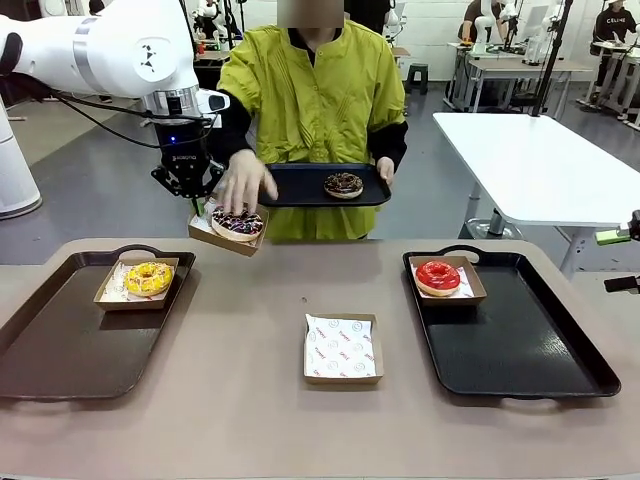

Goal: Individually package the donuts and arrange them on the tray.
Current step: Place the picked Paper togo box on the Handle tray while simultaneously picking up another Paper togo box from the table with the other hand.

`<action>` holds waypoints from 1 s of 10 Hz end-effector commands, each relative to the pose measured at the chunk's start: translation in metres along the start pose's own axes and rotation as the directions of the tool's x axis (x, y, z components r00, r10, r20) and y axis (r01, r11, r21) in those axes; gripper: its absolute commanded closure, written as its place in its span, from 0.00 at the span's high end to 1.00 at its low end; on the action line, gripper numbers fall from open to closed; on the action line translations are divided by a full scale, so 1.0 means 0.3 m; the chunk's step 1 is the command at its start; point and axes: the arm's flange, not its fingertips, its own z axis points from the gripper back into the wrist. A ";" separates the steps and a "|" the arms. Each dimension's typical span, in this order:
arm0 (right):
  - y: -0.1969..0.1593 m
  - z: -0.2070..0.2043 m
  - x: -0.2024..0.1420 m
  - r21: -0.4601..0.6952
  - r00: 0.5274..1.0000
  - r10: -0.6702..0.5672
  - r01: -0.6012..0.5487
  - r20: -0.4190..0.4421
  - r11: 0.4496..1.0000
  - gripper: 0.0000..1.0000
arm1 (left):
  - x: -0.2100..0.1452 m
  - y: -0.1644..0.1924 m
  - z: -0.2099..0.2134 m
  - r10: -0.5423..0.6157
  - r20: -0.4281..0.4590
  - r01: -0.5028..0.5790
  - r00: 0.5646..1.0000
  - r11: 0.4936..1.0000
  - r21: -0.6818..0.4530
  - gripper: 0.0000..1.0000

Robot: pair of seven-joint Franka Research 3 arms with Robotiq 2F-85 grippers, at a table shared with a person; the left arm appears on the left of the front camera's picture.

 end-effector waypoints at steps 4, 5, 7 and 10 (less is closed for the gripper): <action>0.002 0.000 -0.011 0.004 1.000 -0.001 0.001 -0.002 1.000 1.00 | -0.005 0.006 0.002 0.003 0.005 -0.003 1.000 1.000 -0.002 0.00; 0.002 0.000 -0.011 0.004 1.000 -0.001 0.001 -0.002 1.000 1.00 | -0.005 0.006 0.002 0.003 0.005 -0.003 1.000 1.000 -0.002 0.00; 0.002 0.000 -0.011 0.004 1.000 -0.001 0.001 -0.002 1.000 1.00 | -0.005 0.006 0.002 0.003 0.005 -0.003 1.000 1.000 -0.002 0.00; 0.002 0.000 -0.011 0.004 1.000 -0.001 0.001 -0.002 1.000 1.00 | -0.005 0.006 0.002 0.003 0.005 -0.003 1.000 1.000 -0.002 0.00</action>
